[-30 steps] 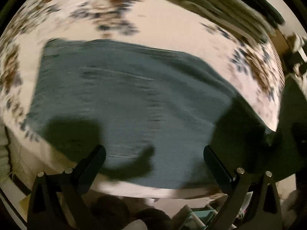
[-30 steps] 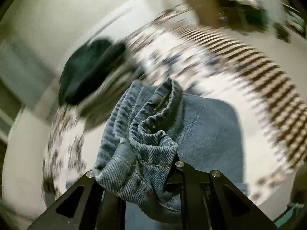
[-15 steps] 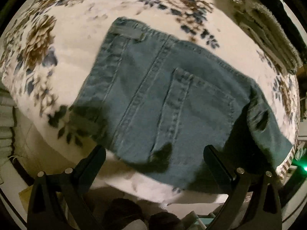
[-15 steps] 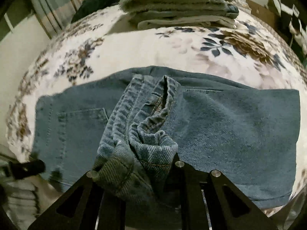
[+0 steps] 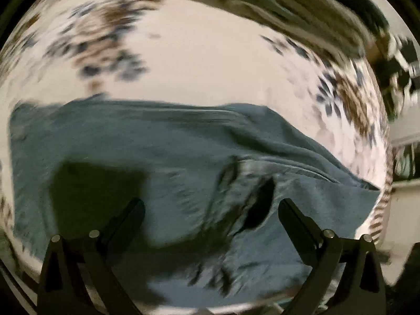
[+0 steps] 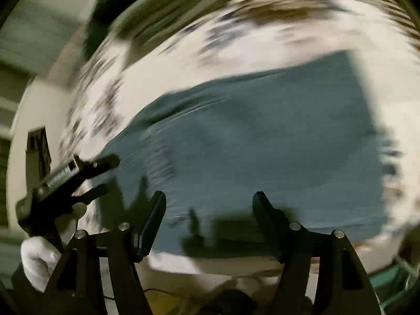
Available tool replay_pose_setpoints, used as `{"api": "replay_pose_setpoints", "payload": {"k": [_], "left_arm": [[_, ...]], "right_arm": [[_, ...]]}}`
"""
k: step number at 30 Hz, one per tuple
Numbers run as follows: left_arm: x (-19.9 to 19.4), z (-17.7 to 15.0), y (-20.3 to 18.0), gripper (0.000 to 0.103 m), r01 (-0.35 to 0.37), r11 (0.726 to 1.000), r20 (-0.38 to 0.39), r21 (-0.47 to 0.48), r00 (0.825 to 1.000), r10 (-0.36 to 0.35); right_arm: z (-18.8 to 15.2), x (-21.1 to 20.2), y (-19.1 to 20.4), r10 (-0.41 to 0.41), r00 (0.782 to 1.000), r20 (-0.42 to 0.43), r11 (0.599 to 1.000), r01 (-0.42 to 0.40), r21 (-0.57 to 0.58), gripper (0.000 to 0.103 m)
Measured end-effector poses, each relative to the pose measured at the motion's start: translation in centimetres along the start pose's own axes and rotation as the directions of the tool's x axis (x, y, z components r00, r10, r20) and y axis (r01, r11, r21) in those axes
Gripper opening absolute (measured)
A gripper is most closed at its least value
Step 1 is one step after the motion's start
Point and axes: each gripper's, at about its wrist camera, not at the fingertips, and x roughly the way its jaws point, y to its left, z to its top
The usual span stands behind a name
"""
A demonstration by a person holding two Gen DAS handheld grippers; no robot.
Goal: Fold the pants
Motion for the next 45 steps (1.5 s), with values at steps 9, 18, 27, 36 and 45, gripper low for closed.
{"api": "replay_pose_setpoints", "payload": {"k": [9, 18, 27, 36, 45], "left_arm": [[1.3, -1.3, -5.4, 0.016, -0.068, 0.975, 0.08, 0.21, 0.995, 0.052], [-1.1, -3.1, -1.1, 0.016, -0.018, 0.999, 0.034, 0.048, 0.999, 0.017], [1.0, -2.7, 0.4, 0.02, 0.016, 1.0, -0.024, -0.009, 1.0, -0.016], [-4.4, -3.9, 5.3, 0.089, 0.124, 0.972, 0.137, -0.199, 0.986, -0.098], [-7.1, -11.6, 20.7, 0.089, 0.138, 0.726, 0.268, -0.674, 0.961, 0.067]], "right_arm": [[2.1, -2.1, -9.2, -0.17, 0.985, 0.04, 0.971, 0.16, 0.178, 0.071], [3.6, 0.2, -8.3, -0.177, 0.984, -0.005, 0.973, 0.176, 0.152, 0.071], [0.4, 2.7, -11.1, -0.318, 0.919, -0.233, 0.942, 0.334, 0.029, 0.071], [1.9, 0.0, -8.3, -0.277, 0.946, -0.169, 0.957, 0.288, 0.04, 0.075], [2.8, 1.4, -1.3, -0.196, 0.973, -0.125, 0.98, 0.197, -0.004, 0.078]]}}
